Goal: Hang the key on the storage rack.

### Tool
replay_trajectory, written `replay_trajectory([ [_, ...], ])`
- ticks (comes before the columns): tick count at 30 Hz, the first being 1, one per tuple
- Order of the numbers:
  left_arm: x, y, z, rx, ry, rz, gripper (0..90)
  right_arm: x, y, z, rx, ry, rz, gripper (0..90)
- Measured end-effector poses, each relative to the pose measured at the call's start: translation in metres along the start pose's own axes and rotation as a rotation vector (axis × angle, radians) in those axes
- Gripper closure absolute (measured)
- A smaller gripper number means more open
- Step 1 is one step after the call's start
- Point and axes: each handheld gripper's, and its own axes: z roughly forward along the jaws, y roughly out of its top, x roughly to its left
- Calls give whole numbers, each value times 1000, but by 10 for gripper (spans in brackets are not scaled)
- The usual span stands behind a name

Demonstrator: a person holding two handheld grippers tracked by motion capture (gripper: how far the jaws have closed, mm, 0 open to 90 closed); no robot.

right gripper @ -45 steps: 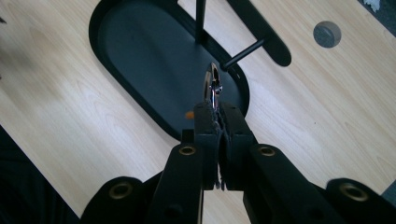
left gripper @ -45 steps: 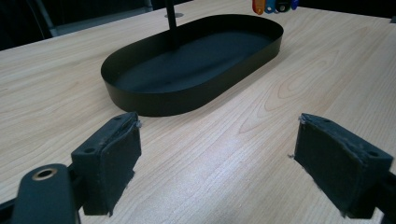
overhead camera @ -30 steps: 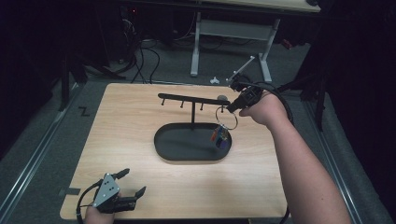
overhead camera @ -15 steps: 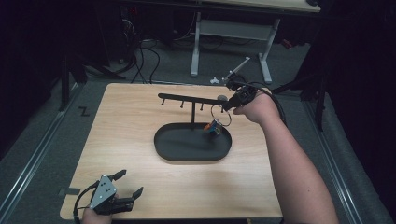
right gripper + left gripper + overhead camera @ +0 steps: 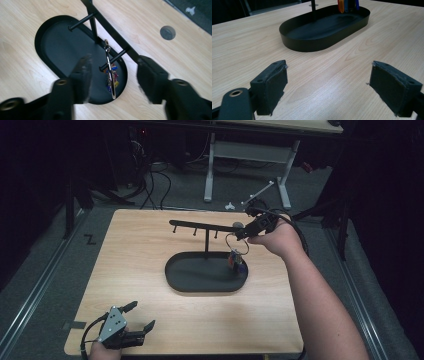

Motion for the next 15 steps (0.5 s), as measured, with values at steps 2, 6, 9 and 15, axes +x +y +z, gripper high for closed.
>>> replay_trajectory([
  [2,-1,0,1,-1,0,5,150,-3,-5,1,-10,-2,32,328],
  [6,-1,0,2,4,-2,-1,150,-5,-11,2,-15,-21,40,266],
  [9,-2,-1,2,6,-2,9,151,-9,-21,3,-40,-35,68,208],
  [15,-2,-1,3,14,-6,2,150,-12,-37,6,-55,-41,102,165],
])
